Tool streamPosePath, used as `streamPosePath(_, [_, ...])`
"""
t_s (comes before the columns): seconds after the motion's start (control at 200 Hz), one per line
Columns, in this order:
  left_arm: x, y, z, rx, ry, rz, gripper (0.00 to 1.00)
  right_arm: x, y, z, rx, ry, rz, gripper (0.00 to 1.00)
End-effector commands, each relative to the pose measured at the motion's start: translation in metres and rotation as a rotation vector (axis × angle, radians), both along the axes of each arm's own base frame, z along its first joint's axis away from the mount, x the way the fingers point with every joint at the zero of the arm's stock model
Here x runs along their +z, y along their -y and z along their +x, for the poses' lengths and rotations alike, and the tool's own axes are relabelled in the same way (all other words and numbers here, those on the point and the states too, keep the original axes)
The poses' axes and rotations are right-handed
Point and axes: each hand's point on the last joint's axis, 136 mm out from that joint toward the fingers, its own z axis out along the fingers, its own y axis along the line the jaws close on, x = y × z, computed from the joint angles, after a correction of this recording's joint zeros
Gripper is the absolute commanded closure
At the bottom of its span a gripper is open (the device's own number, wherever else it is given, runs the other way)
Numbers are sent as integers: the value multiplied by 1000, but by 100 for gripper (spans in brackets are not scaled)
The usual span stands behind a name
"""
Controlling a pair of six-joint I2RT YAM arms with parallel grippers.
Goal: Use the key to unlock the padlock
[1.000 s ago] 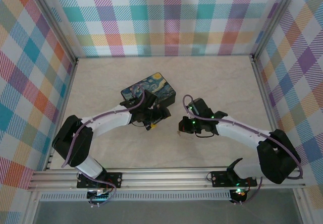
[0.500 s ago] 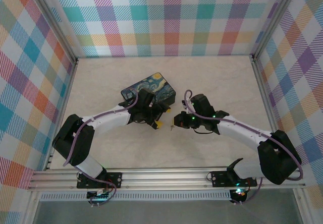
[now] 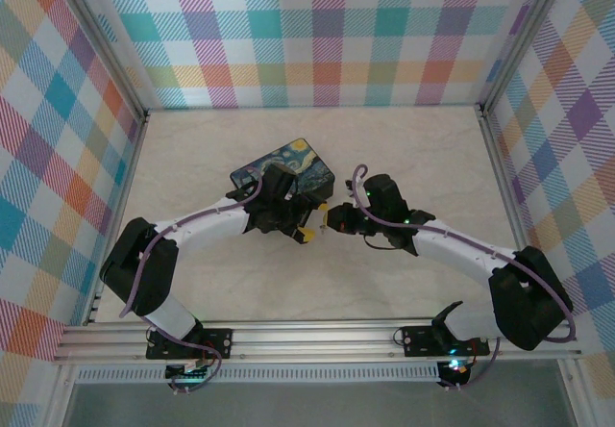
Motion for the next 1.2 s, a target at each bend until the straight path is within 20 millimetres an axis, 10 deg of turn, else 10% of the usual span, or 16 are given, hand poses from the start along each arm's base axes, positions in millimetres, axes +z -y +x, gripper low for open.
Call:
streamPosePath(0.0, [7, 5, -6, -4, -35, -13, 32, 24, -6, 17, -28, 77, 45, 100])
streamPosePath(1.195, [13, 17, 2, 82, -86, -106, 63, 35, -14, 25, -18, 154, 62, 100])
